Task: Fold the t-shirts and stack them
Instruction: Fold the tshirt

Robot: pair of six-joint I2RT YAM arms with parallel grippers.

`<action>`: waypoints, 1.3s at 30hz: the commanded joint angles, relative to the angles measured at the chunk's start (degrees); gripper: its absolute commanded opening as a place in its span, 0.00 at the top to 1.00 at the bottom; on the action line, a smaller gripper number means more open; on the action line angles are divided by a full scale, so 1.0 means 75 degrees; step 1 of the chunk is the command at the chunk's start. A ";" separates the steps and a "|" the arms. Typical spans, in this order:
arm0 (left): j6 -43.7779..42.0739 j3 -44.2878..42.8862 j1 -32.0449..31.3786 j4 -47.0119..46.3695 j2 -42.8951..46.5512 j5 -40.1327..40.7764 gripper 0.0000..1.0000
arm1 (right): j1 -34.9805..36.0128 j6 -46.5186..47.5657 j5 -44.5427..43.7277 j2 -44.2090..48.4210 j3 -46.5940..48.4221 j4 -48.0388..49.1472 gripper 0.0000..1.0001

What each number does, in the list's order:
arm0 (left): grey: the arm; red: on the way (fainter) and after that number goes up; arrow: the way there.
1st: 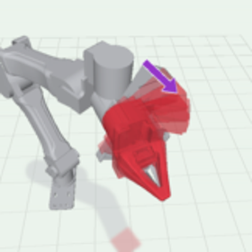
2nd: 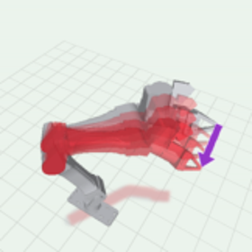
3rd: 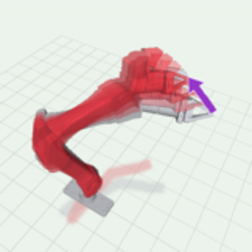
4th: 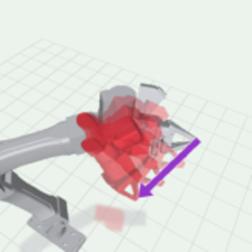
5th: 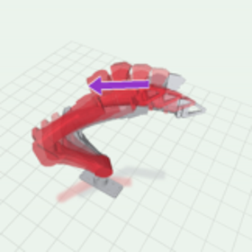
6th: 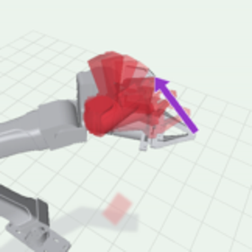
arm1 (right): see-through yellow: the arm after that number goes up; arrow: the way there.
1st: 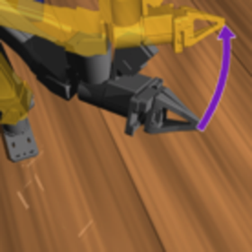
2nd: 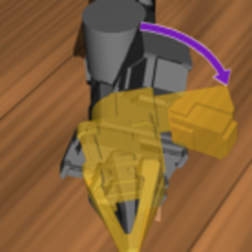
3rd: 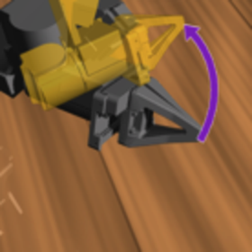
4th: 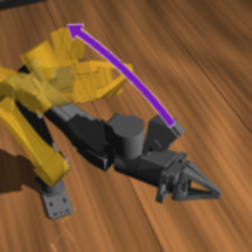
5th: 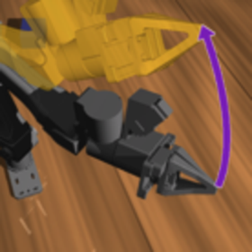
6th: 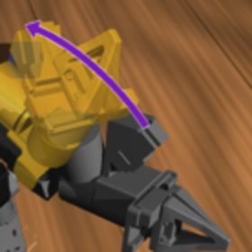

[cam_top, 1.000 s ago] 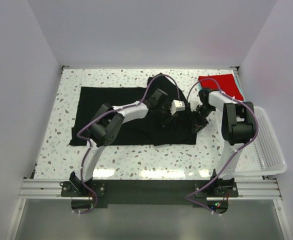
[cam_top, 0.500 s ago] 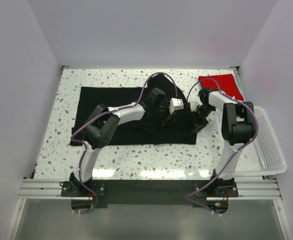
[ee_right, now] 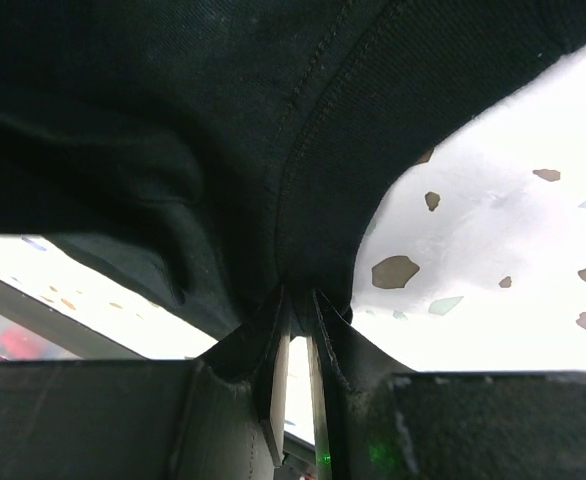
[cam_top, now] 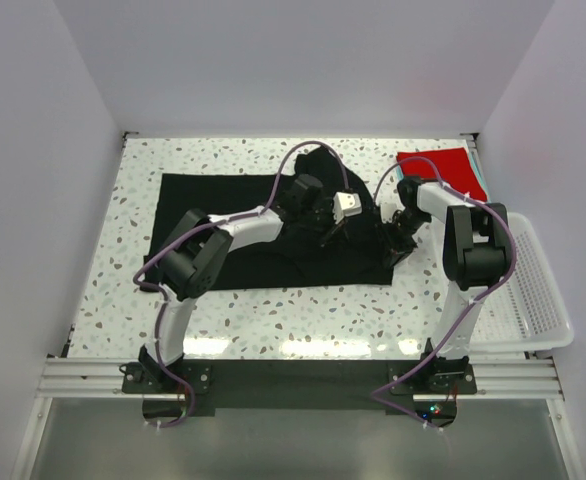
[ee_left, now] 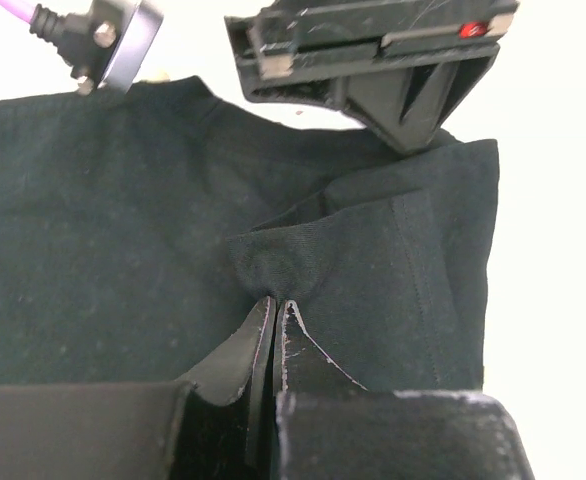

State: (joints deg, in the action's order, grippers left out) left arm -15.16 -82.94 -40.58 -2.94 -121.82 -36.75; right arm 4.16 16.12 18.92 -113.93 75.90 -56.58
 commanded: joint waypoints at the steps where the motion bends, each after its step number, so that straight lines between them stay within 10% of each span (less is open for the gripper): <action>1: -0.0088 0.0066 0.0113 -0.0510 0.0411 0.0072 1.00 | 0.0019 0.0253 -0.0624 -0.0372 -0.0136 0.0243 0.82; 15: -0.0019 0.0054 0.0219 -0.0522 0.0200 0.0330 1.00 | 0.0019 0.0335 -0.0554 0.0096 0.0461 -0.0295 0.77; 26: -0.1013 0.1236 0.0348 0.0999 0.2318 -0.0056 0.50 | 0.0019 0.0382 -0.0272 0.1046 0.1083 -0.1139 0.67; 39: -0.3204 0.2726 -0.0647 0.2138 0.3047 0.1407 0.42 | 0.0019 0.0359 0.0314 0.0778 0.0206 -0.0989 0.62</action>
State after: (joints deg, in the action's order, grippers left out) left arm -33.65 -63.94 -43.07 12.12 -100.07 -31.11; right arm 4.21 18.92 19.64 -106.89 79.22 -64.60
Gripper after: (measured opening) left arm 0.581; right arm 0.383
